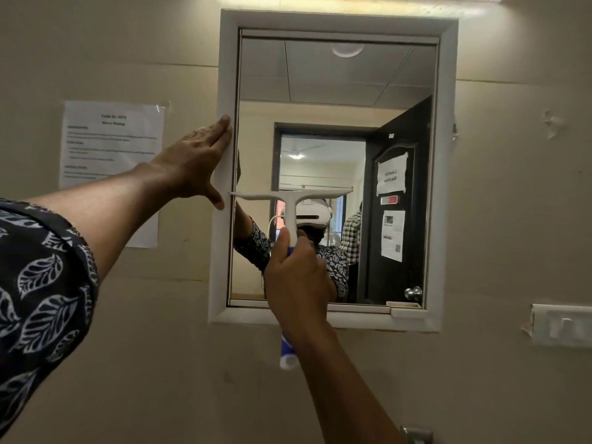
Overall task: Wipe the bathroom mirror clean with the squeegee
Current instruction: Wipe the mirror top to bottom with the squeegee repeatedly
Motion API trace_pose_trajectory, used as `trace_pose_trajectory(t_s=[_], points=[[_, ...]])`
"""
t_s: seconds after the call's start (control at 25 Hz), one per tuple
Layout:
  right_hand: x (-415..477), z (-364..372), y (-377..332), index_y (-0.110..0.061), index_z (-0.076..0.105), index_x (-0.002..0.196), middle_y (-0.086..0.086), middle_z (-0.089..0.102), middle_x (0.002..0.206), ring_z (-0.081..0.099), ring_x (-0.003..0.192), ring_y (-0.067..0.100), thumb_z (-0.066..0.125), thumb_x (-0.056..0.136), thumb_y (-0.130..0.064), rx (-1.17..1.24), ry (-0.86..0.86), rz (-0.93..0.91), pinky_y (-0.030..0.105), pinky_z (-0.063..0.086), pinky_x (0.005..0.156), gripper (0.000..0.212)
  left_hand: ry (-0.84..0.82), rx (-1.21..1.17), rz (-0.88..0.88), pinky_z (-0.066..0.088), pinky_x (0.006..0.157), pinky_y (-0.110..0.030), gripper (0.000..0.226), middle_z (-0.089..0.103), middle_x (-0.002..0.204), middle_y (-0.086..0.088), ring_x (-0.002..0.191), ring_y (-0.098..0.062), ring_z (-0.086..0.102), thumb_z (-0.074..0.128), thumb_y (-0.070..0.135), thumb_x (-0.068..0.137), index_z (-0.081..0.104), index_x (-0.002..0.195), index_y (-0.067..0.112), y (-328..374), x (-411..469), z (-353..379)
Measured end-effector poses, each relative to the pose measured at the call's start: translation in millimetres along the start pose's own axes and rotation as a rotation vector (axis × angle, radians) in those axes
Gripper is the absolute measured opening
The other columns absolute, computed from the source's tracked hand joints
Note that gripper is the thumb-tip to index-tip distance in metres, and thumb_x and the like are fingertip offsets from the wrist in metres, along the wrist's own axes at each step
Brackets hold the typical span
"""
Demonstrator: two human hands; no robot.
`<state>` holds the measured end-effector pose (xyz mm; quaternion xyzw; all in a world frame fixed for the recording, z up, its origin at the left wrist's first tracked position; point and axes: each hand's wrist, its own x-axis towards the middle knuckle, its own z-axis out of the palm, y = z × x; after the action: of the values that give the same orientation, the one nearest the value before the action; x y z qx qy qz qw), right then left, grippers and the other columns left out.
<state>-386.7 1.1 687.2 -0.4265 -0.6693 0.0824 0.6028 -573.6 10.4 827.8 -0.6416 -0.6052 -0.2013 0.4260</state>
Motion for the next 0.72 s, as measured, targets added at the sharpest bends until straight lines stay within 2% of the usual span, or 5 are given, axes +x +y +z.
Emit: trace_pose_trajectory(t_s=[0.16, 0.36, 0.44, 0.52, 0.72], points=[[-0.2, -6.6, -7.4, -0.021, 0.052, 0.099, -0.016, 0.032, 0.062, 0.031, 0.053, -0.001, 0.026, 0.097, -0.047, 0.014, -0.018, 0.017, 0.015, 0.017, 0.047, 0.037, -0.019, -0.011, -0.026, 0.000, 0.110, -0.028, 0.138, -0.016, 0.156, -0.007, 0.145, -0.026, -0.006, 0.086, 0.038, 0.053, -0.010, 0.148, 0.008, 5.5, -1.0, -3.4], [-41.5, 4.4, 8.7, -0.022, 0.050, 0.090, -0.012, 0.044, 0.064, 0.045, 0.055, 0.001, 0.028, 0.097, -0.046, 0.092, -0.064, 0.115, 0.010, 0.029, 0.044, 0.034, -0.053, -0.012, -0.052, 0.002, 0.115, -0.031, 0.137, -0.017, 0.156, -0.010, 0.145, -0.026, -0.007, 0.087, 0.032, 0.056, -0.012, 0.147, 0.006, 13.5, -2.2, -8.0], [-65.8, 12.3, 21.7, -0.022, 0.051, 0.086, -0.009, 0.052, 0.065, 0.050, 0.055, 0.003, 0.027, 0.097, -0.047, 0.061, -0.075, 0.159, 0.011, 0.034, 0.044, 0.036, -0.058, -0.012, -0.062, 0.001, 0.115, -0.031, 0.137, -0.016, 0.156, -0.010, 0.145, -0.026, -0.008, 0.087, 0.030, 0.056, -0.012, 0.147, 0.006, 16.4, -3.0, -9.8], [-89.0, 18.5, 36.2, -0.023, 0.053, 0.087, -0.006, 0.056, 0.069, 0.054, 0.059, 0.006, 0.027, 0.096, -0.048, 0.054, -0.102, 0.225, 0.017, 0.041, 0.049, 0.037, -0.057, -0.015, -0.071, 0.001, 0.114, -0.030, 0.136, -0.016, 0.156, -0.011, 0.145, -0.026, -0.008, 0.087, 0.027, 0.056, -0.011, 0.147, 0.005, 18.4, -3.7, -10.2], [-123.5, 20.6, 57.6, -0.030, 0.045, 0.081, -0.010, 0.046, 0.062, 0.046, 0.051, 0.003, 0.024, 0.096, -0.051, -0.041, -0.183, 0.305, 0.015, 0.034, 0.042, 0.033, -0.073, -0.044, -0.099, -0.002, 0.110, -0.027, 0.140, -0.015, 0.156, -0.011, 0.145, -0.026, -0.006, 0.089, 0.025, 0.052, -0.011, 0.147, 0.005, 21.2, -4.0, -11.8]])
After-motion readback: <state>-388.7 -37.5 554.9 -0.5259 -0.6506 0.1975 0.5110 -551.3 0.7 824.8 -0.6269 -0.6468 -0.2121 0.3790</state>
